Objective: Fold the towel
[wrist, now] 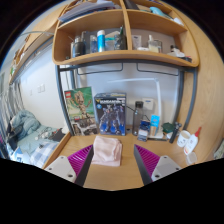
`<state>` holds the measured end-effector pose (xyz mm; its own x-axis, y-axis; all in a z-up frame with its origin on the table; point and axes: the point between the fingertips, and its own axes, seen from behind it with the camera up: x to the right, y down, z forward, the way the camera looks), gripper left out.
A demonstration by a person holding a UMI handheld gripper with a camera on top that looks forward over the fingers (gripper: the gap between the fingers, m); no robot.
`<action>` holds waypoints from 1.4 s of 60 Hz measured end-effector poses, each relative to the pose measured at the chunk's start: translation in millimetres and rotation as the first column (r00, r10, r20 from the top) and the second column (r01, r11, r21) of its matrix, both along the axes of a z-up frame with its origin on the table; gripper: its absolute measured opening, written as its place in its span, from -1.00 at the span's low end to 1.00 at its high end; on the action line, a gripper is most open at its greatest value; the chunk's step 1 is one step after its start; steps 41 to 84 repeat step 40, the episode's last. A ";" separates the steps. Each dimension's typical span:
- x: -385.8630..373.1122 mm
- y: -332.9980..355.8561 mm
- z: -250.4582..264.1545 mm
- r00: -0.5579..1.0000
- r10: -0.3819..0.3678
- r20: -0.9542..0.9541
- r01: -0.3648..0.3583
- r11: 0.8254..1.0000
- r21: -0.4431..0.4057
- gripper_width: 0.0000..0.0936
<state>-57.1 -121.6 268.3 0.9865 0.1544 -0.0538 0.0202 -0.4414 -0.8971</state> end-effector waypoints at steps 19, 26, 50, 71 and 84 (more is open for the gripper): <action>17.2 -114.9 -22.2 0.997 -0.058 0.044 0.059 0.998 -0.030 0.74; 18.5 -136.5 -22.0 0.997 -0.065 0.041 0.067 0.997 -0.029 0.74; 19.5 -159.0 -16.4 0.996 -0.078 0.039 0.079 0.997 -0.012 0.74; 19.5 -159.0 -16.4 0.996 -0.078 0.039 0.079 0.997 -0.012 0.74; 19.5 -159.0 -16.4 0.996 -0.078 0.039 0.079 0.997 -0.012 0.74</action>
